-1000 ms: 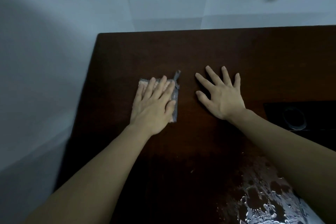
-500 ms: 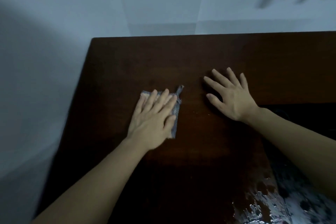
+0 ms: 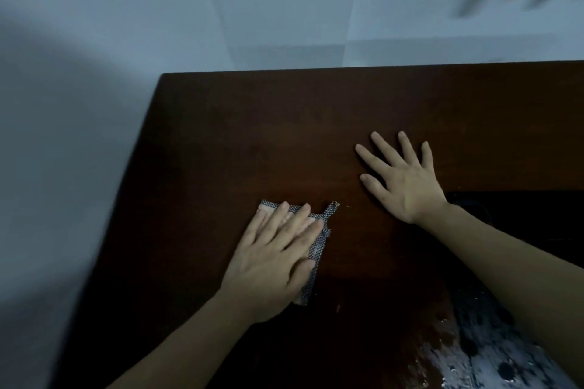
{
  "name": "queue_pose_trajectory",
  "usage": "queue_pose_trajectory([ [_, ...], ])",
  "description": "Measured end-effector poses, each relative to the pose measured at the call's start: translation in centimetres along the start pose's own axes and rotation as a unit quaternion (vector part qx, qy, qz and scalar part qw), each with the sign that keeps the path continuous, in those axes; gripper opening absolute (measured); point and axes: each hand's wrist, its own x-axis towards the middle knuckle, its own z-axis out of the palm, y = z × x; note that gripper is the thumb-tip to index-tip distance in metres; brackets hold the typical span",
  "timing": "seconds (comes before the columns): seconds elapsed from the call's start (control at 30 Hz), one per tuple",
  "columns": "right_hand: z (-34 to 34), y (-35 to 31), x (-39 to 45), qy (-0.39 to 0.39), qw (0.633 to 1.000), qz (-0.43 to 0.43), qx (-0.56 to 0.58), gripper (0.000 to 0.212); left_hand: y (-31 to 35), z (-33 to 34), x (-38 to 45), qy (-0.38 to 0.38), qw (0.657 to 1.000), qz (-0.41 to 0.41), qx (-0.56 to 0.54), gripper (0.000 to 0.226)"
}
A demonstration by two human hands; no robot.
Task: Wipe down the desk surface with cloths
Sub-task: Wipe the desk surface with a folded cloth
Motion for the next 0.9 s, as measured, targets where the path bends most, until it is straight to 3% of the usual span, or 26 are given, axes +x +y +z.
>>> queue_pose_trajectory([
  [0.3, 0.4, 0.4, 0.3, 0.018, 1.0, -0.015, 0.009, 0.075, 0.2, -1.7, 9.0, 0.019, 0.986, -0.167, 0.006, 0.056],
  [0.53, 0.4, 0.4, 0.3, 0.011, 1.0, -0.025, 0.002, 0.066, 4.7, 0.7, 2.4, 0.01, 0.996, -0.083, 0.025, 0.057],
  [0.63, 0.4, 0.4, 0.3, 0.01, 0.999, -0.03, 0.004, 0.065, 5.1, 0.9, 1.4, -0.008, 0.995, -0.095, 0.015, 0.058],
  [0.9, 0.5, 0.5, 0.3, 0.025, 0.999, -0.036, 0.019, 0.063, 5.2, -0.4, 8.7, 0.033, 0.966, -0.255, -0.016, 0.058],
])
